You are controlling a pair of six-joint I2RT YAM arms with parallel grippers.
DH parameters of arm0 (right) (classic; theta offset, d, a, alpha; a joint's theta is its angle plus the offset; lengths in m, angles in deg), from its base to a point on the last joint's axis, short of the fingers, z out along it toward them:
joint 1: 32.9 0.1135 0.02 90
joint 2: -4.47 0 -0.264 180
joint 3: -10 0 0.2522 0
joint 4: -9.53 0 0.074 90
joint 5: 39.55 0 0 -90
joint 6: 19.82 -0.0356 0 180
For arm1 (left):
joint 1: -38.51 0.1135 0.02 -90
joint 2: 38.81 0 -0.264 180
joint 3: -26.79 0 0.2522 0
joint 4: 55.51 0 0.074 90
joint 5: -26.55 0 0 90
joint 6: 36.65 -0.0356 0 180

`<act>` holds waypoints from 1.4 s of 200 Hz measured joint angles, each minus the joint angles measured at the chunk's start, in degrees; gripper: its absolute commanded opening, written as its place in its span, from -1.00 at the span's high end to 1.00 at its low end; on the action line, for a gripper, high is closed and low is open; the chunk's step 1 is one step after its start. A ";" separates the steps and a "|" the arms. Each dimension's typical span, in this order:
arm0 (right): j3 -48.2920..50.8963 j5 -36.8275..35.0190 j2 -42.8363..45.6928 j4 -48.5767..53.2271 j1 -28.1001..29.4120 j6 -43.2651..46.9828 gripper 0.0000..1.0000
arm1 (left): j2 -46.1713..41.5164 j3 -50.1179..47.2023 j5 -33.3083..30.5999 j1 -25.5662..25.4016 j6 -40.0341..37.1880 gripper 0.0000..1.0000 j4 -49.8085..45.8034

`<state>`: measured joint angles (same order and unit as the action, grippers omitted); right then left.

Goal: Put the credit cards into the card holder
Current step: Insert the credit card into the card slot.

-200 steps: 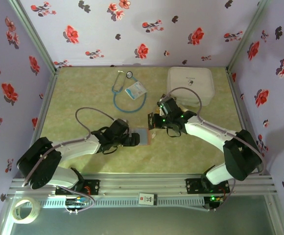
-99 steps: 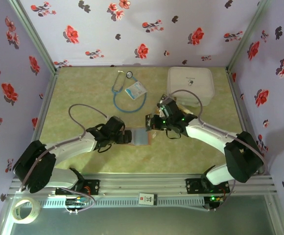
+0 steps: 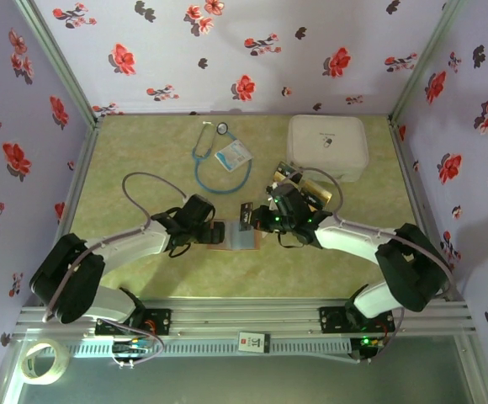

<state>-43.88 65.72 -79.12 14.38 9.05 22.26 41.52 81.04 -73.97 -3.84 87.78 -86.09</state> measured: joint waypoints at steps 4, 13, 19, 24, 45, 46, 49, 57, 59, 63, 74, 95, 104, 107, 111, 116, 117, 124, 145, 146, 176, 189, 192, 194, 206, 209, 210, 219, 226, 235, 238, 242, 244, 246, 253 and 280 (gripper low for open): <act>0.13 0.00 0.00 -0.42 0.02 -0.13 1.00 | 0.00 -0.04 0.00 0.00 -0.07 -0.99 0.02; 0.46 0.00 0.00 -1.40 0.07 -0.37 1.00 | 0.00 -0.17 0.00 0.00 -0.17 -0.99 0.02; 0.66 0.00 -0.02 -2.01 0.07 -0.44 1.00 | 0.04 -0.26 0.00 0.00 -0.17 -0.99 0.02; 0.79 0.02 -0.02 -2.40 0.07 -0.59 1.00 | 0.09 -0.33 0.00 0.00 -0.17 -0.99 0.02; 1.36 0.02 -0.57 -4.42 0.11 -0.76 1.00 | 0.31 -0.90 -0.02 0.00 -0.17 -0.99 0.04; 1.38 0.02 -0.61 -4.42 0.11 -0.76 1.00 | 0.31 -0.94 -0.02 0.00 -0.17 -0.99 0.04; 1.49 0.04 -0.76 -4.63 0.13 -0.76 1.00 | 0.35 -1.05 -0.02 0.00 -0.17 -0.99 0.02; 1.64 0.07 -1.05 -4.85 0.22 -0.76 1.00 | 0.44 -1.31 -0.02 0.00 -0.17 -0.99 0.00; 1.70 0.07 -1.14 -4.90 0.24 -0.76 1.00 | 0.50 -1.36 -0.04 0.00 -0.17 -0.99 -0.02; 1.77 0.11 -1.33 -5.05 0.33 -0.76 1.00 | 0.59 -1.44 -0.04 0.00 -0.17 -0.99 -0.04; 1.95 0.26 -1.81 -5.49 0.50 -0.76 1.00 | 0.94 -1.57 -0.09 0.00 -0.17 -0.99 0.00; 2.43 0.70 -2.82 -7.04 0.87 -0.76 1.00 | 1.46 -1.95 -0.55 0.00 -0.17 -0.99 0.00; 2.71 0.96 -3.15 -7.58 0.94 -0.76 1.00 | 1.57 -2.08 -0.92 0.00 -0.15 -0.99 -0.04; 2.80 1.05 -3.28 -7.74 0.96 -0.76 1.00 | 1.60 -2.10 -0.96 0.00 -0.15 -0.99 -0.04; 2.91 1.11 -3.41 -7.87 0.96 -0.79 1.00 | 1.66 -2.10 -1.11 0.00 -0.15 -0.99 -0.07; 3.06 1.22 -3.56 -8.15 0.96 -0.79 1.00 | 1.70 -2.10 -1.25 0.00 -0.15 -0.99 -0.07; 3.13 1.27 -3.58 -8.26 0.96 -0.79 1.00 | 1.70 -2.10 -1.29 0.00 -0.15 -0.99 -0.07; 3.41 1.33 -3.76 -8.81 0.96 -0.79 1.00 | 1.84 -2.10 -1.46 0.00 -0.15 -0.99 -0.07; 4.02 1.57 -4.37 -10.38 0.98 -1.22 1.00 | 2.12 -2.23 -1.73 0.00 -0.13 -0.99 -0.11; 4.04 1.57 -4.42 -10.43 0.98 -1.22 1.00 | 2.12 -2.23 -1.73 0.00 -0.13 -0.99 -0.11; 4.61 2.16 -5.40 -12.61 1.25 -1.77 1.00 | 2.23 -2.54 -2.19 0.00 -0.11 -0.99 -0.20; 4.63 2.56 -5.77 -13.51 1.25 -1.88 1.00 | 2.23 -2.84 -2.38 0.00 -0.07 -0.99 -0.20; 4.63 2.64 -5.86 -13.73 1.25 -1.86 1.00 | 2.23 -2.95 -2.40 0.00 -0.07 -0.99 -0.20; 4.63 2.67 -5.92 -13.86 1.25 -1.88 1.00 | 2.23 -2.99 -2.40 0.00 -0.04 -0.99 -0.20; 4.61 2.95 -6.32 -14.64 1.29 -1.95 1.00 | 2.23 -3.21 -2.45 0.00 0.09 -0.99 -0.28; 4.63 2.99 -6.43 -14.88 1.29 -2.08 1.00 | 2.25 -3.21 -2.45 0.00 0.11 -0.99 -0.26; 4.63 2.99 -6.45 -14.91 1.29 -2.08 1.00 | 2.25 -3.21 -2.45 0.00 0.11 -0.99 -0.26; 4.63 3.02 -6.80 -15.37 1.36 -2.12 1.00 | 2.27 -3.21 -2.49 0.00 0.11 -0.99 -0.24; 4.61 3.04 -7.08 -15.74 1.44 -2.19 1.00 | 2.32 -3.21 -2.51 0.00 0.11 -0.99 -0.24; 4.63 3.10 -7.39 -16.15 1.51 -2.25 1.00 | 2.34 -3.21 -2.54 0.00 0.11 -0.99 -0.22; 4.63 3.15 -7.50 -16.28 1.53 -2.25 1.00 | 2.34 -3.21 -2.54 0.00 0.11 -0.99 -0.22; 4.63 3.19 -7.63 -16.50 1.55 -2.25 1.00 | 2.34 -3.21 -2.54 0.00 0.11 -0.99 -0.22; 4.63 3.21 -7.69 -16.59 1.57 -2.25 1.00 | 2.34 -3.21 -2.54 0.00 0.11 -0.99 -0.22; 4.63 3.23 -7.76 -16.68 1.57 -2.25 1.00 | 2.34 -3.23 -2.56 0.00 0.11 -0.99 -0.20; 4.63 3.23 -7.98 -16.96 1.62 -2.25 1.00 | 2.36 -3.23 -2.56 0.00 0.11 -0.99 -0.20; 4.70 3.45 -8.81 -17.66 1.62 -2.25 1.00 | 2.49 -3.23 -2.56 0.00 0.11 -0.99 -0.15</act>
<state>-39.18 69.17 -87.93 -3.28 10.67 20.01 44.01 77.80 -76.53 -3.84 87.89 -86.24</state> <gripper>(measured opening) 0.039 0.997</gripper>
